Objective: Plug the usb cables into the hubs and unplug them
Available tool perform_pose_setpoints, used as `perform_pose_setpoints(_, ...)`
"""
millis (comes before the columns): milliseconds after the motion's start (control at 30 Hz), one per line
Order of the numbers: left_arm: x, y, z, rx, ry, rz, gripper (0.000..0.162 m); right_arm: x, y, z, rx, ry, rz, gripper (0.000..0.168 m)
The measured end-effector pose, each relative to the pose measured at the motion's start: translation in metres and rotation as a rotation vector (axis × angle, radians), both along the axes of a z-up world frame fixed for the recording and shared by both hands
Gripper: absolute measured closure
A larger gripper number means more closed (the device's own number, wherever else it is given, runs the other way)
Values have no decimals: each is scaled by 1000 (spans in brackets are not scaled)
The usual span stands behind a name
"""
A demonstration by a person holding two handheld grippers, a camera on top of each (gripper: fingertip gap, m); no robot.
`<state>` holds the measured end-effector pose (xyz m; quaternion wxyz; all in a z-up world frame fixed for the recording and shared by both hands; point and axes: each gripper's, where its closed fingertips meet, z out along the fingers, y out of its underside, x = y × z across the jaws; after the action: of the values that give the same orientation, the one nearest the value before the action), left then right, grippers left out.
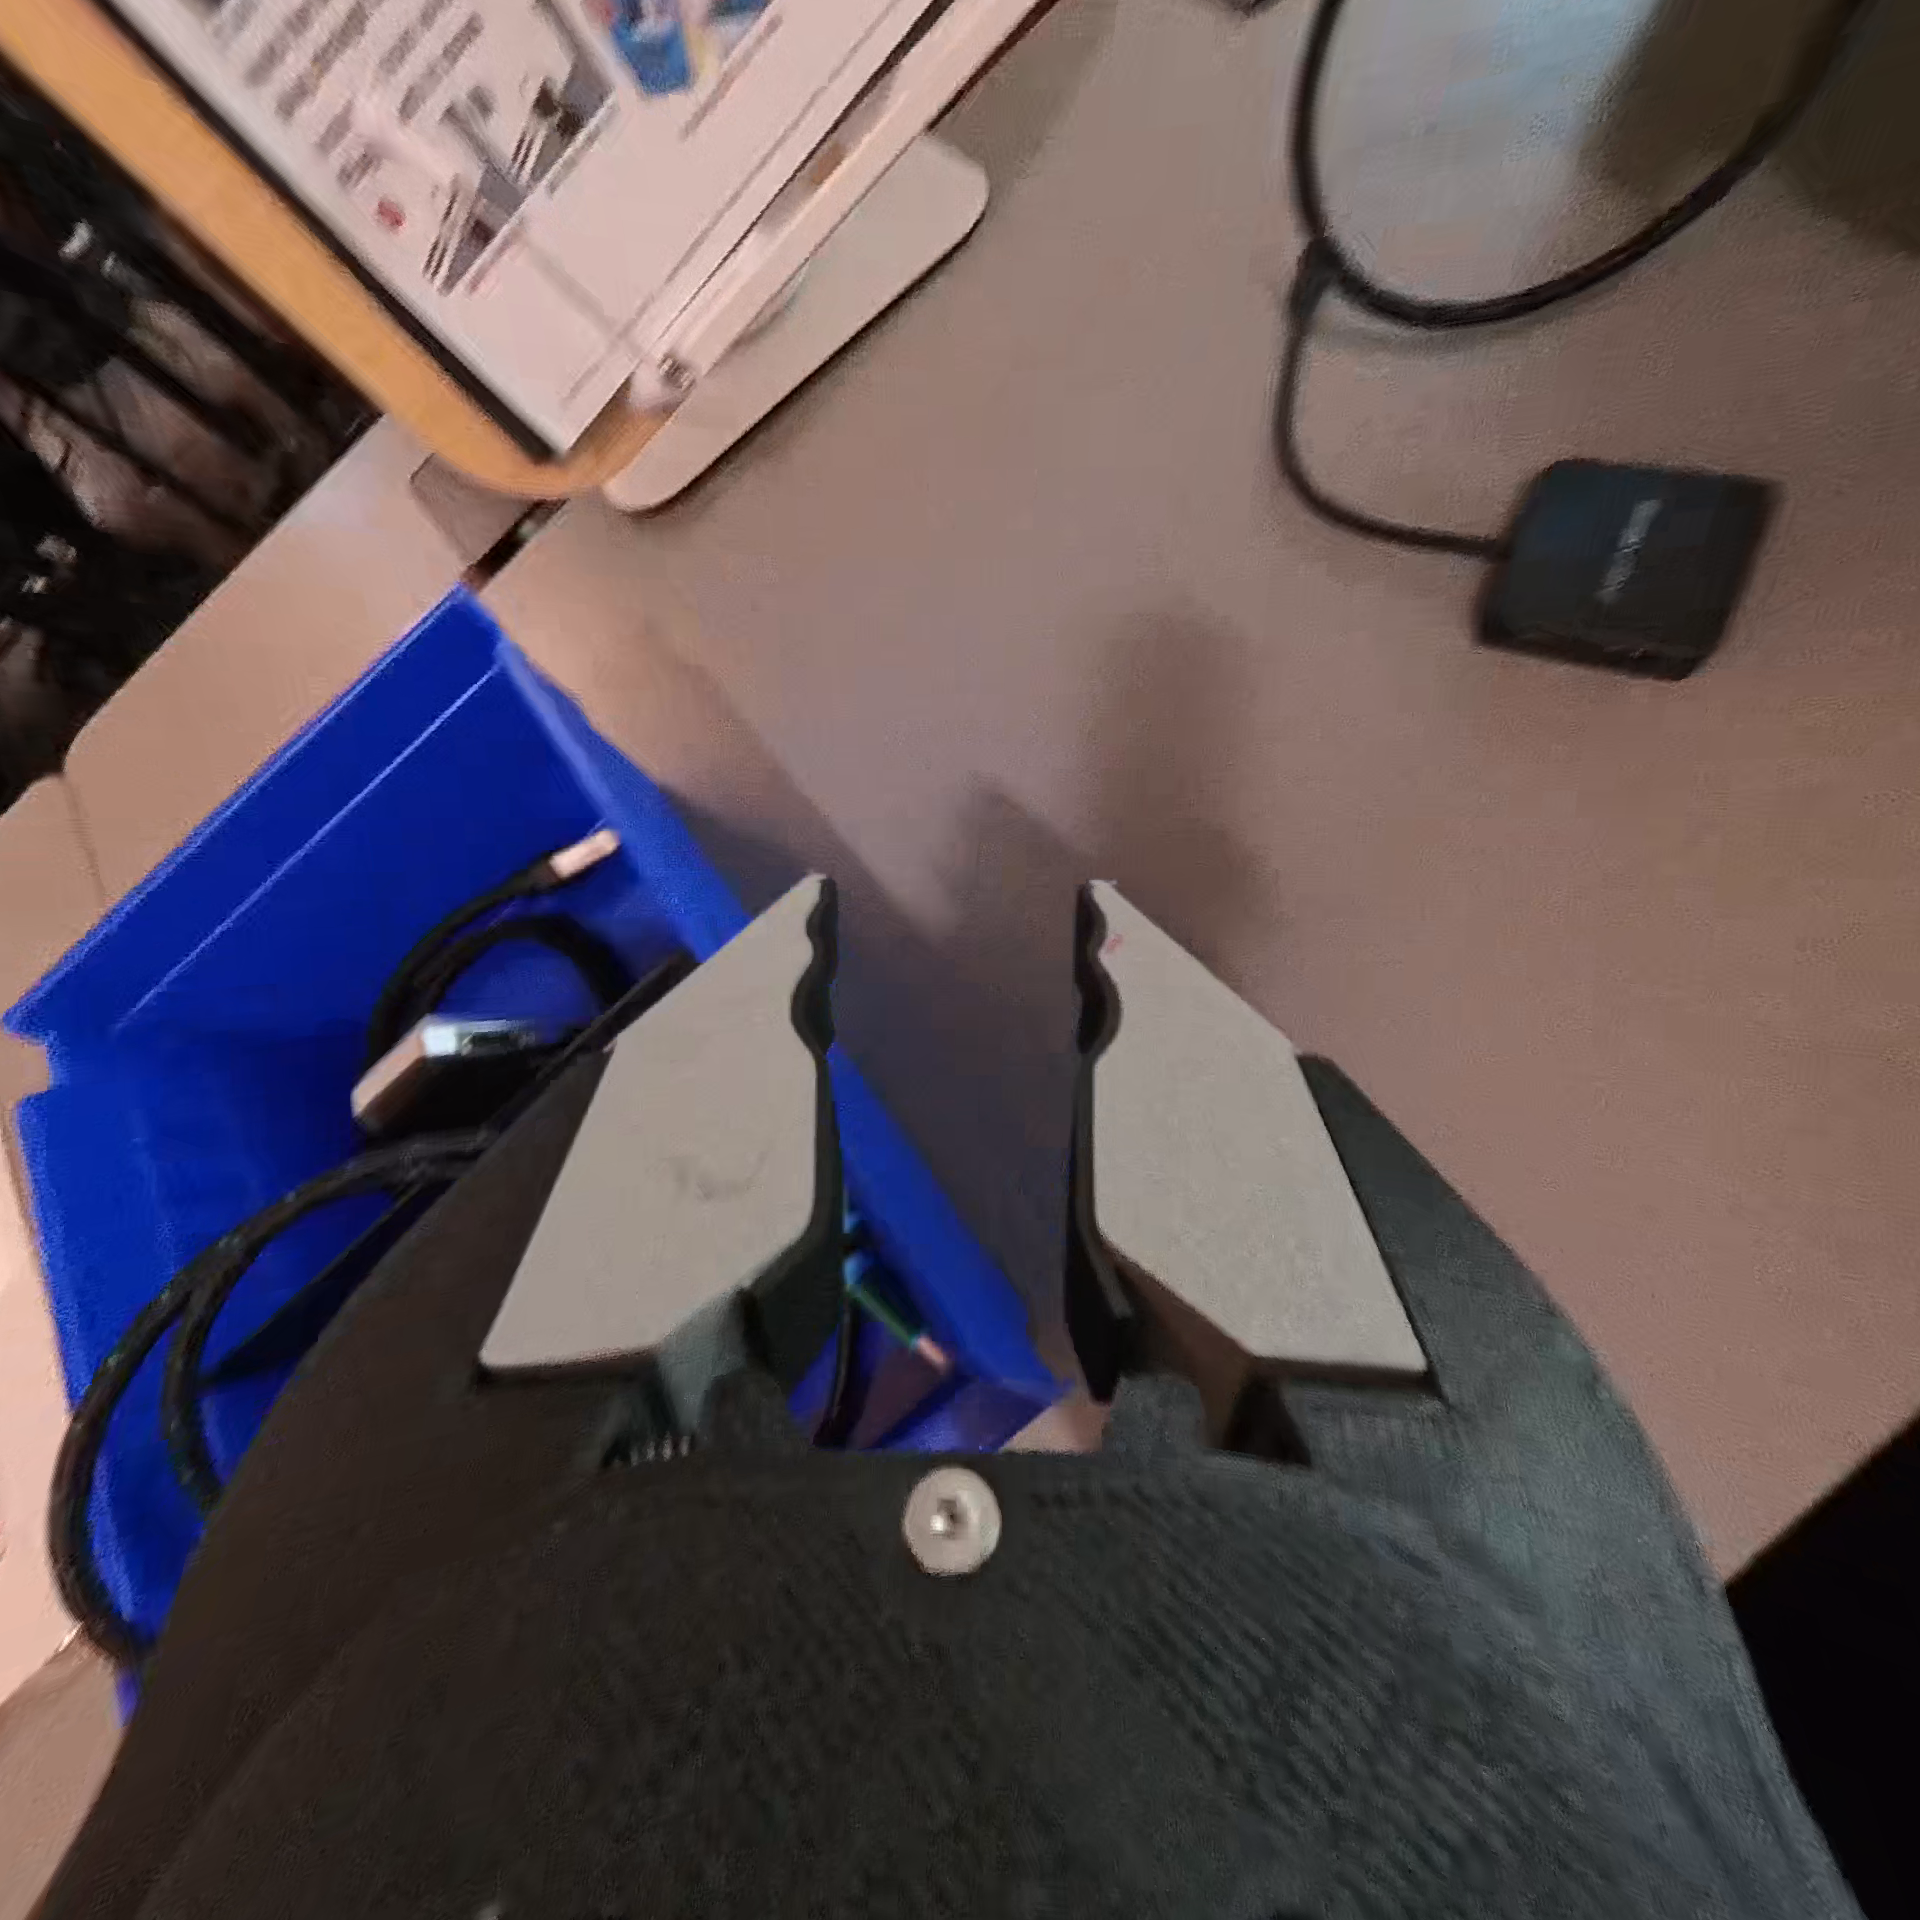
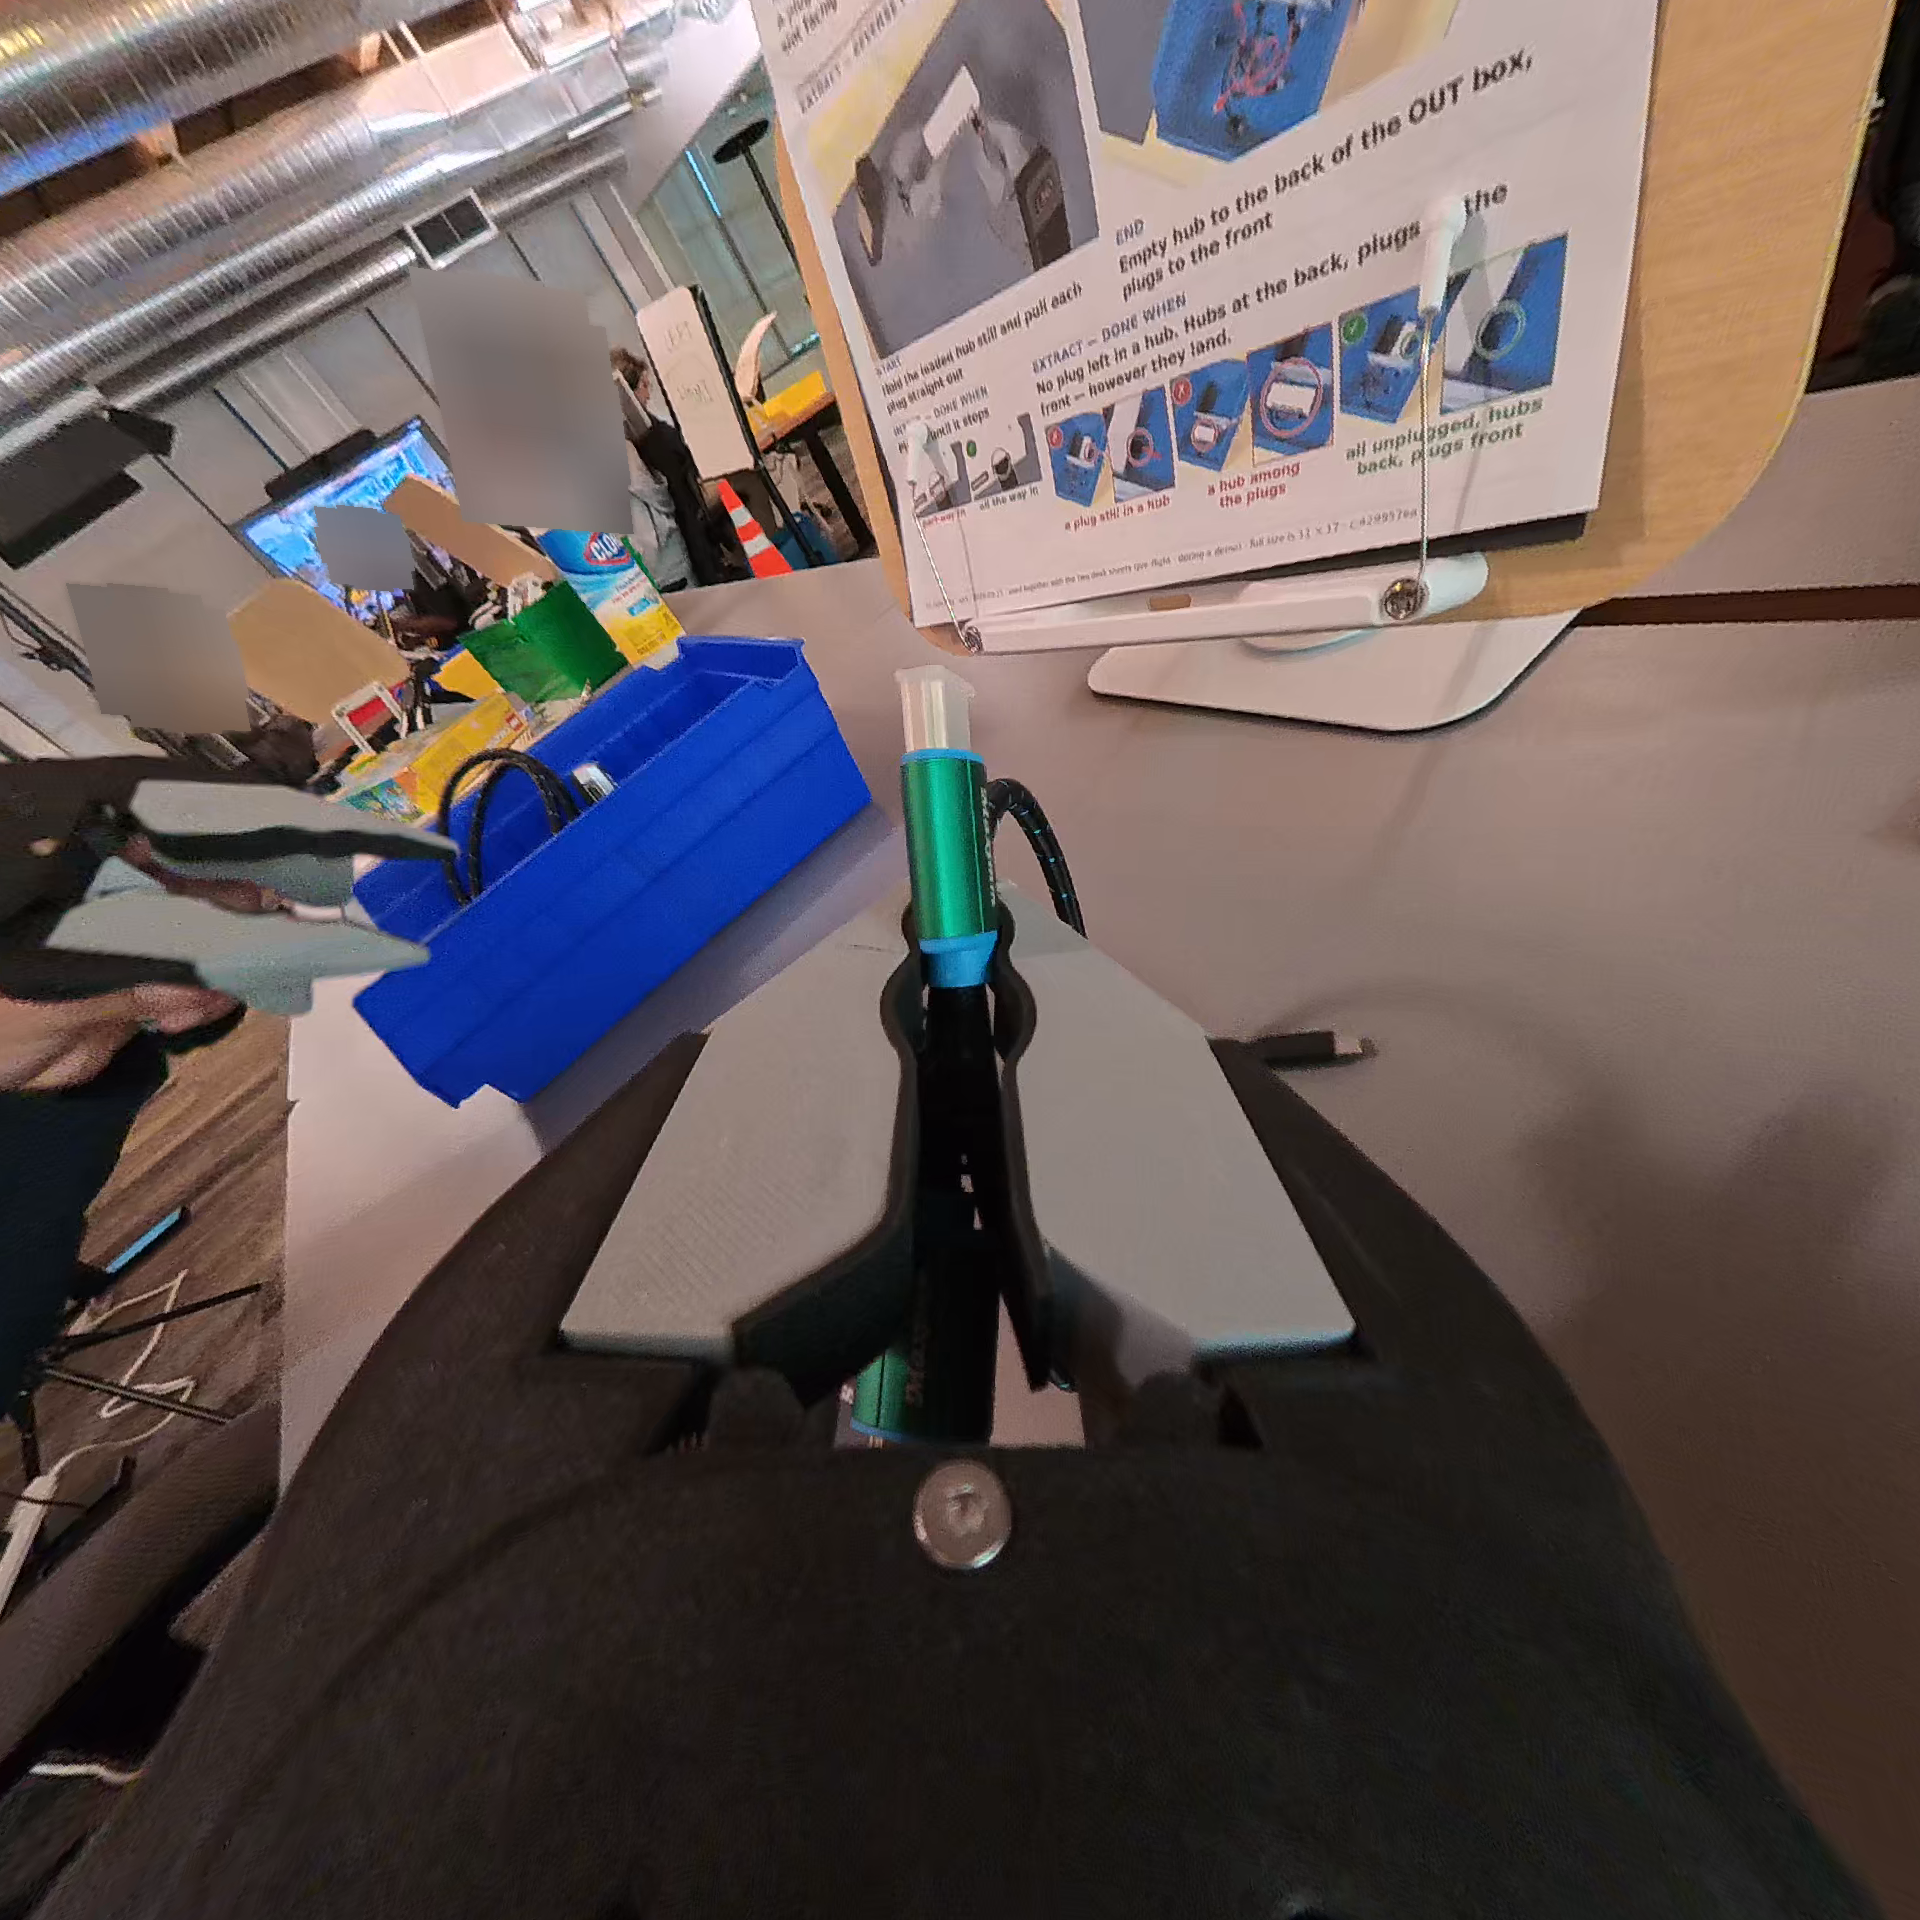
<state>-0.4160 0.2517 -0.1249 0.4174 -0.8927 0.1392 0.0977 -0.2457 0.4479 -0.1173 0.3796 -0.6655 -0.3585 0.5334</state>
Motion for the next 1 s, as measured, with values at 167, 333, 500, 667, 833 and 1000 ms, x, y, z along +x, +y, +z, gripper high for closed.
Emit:
perform_pose_setpoints(167, 89, 22, 3, 15, -125, -255, 107, -4, -13, 2, 4, -18, 32, 163)
perform_pose_setpoints(333, 117, 63, -17, 41, -311, -375, 103, 8, -51, 23, -64, -62, 77, 163)
perform_pose_setpoints(500, 130, 96, -17, 128, -454, -486, 110, 35, -60, 17, -153, -205, 41, 162)
perform_pose_setpoints(667, 125, 122, -26, 178, -453, -500, 109, 76, -17, -24, -72, -523, -178, 107)
perform_pose_setpoints(833, 110, 125, -53, 115, -419, -452, 109, 102, 12, -15, 229, -774, -378, 91)
perform_pose_setpoints(1000, 100, 123, -47, 119, -515, -396, 109, 92, 0, 8, 372, -805, -447, 90)
